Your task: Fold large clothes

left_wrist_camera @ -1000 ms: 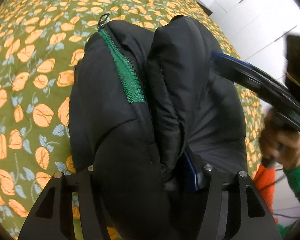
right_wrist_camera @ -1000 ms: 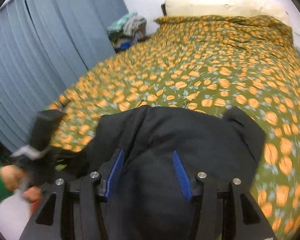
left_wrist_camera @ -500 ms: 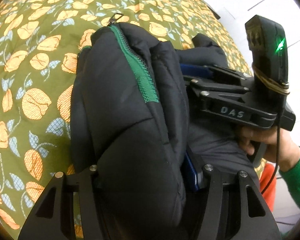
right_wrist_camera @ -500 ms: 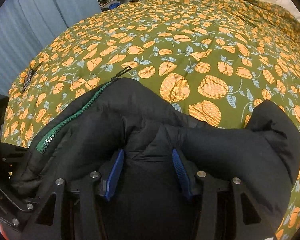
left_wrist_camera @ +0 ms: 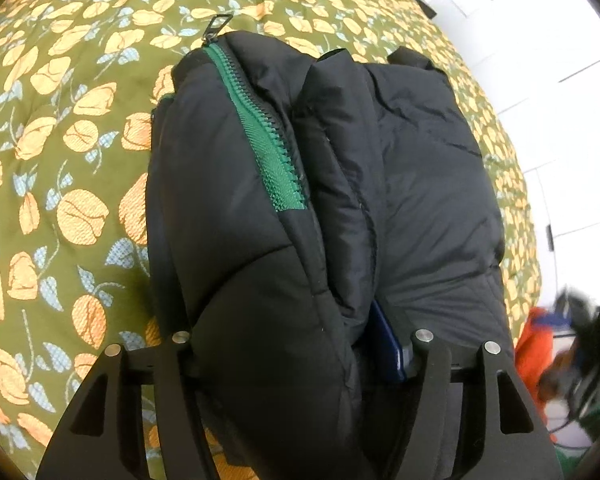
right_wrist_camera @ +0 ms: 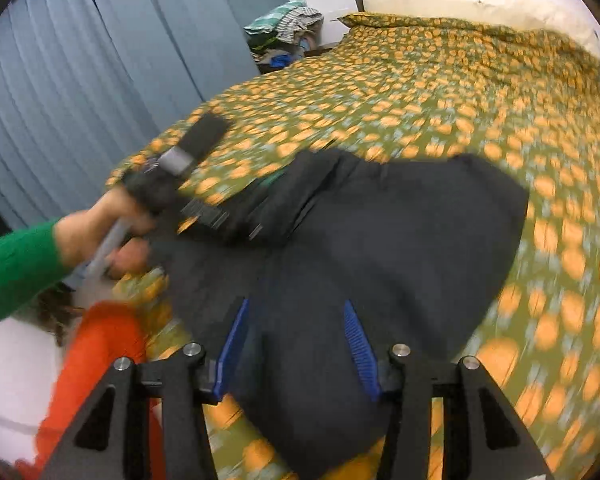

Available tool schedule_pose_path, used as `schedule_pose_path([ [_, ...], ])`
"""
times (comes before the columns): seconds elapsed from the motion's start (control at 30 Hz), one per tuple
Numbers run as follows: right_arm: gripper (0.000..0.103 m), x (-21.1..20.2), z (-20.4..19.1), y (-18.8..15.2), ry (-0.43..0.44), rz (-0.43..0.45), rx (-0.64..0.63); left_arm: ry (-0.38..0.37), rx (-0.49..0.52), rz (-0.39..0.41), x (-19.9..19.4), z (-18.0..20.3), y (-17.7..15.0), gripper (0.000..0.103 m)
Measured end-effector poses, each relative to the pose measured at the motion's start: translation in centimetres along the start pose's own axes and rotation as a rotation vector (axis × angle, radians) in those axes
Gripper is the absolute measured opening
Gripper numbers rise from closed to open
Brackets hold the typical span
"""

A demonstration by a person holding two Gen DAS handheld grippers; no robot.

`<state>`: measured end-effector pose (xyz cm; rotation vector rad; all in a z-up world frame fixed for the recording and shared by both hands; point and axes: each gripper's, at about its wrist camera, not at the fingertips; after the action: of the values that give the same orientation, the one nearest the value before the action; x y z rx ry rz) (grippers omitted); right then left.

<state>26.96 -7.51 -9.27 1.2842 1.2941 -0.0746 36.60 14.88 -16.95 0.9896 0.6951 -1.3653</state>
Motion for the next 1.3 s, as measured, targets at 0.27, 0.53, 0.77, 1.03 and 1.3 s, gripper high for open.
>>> schedule_pose_path([
  [0.27, 0.04, 4.3, -0.9, -5.9, -0.05, -0.071, 0.025, 0.044, 0.022, 0.011, 0.4, 0.6, -0.2, 0.07],
  [0.53, 0.04, 6.8, -0.5, -7.3, -0.075, -0.054, -0.001, 0.025, 0.0, 0.076, 2.3, -0.6, -1.1, 0.07],
  [0.77, 0.04, 6.9, -0.9, -7.7, -0.103, -0.041, -0.004, 0.002, -0.032, 0.071, 2.0, -1.0, -1.1, 0.071],
  [1.03, 0.042, -0.5, 0.7, -5.0, -0.07, 0.106, 0.163, 0.012, -0.034, 0.077, -1.8, -0.5, -0.9, 0.079],
  [1.3, 0.042, 1.2, 3.9, -1.5, -0.159, 0.097, 0.181, 0.039, -0.046, 0.097, -2.9, -1.8, -2.0, 0.082],
])
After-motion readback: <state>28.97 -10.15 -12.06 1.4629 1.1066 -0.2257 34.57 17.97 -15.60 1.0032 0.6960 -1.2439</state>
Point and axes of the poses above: each gripper's, at about its wrist camera, not at the fingertips, and x roughly the way its jaws point, z to its right, y to its top, and after that the axes turned 6 degrees about -x, right-handed
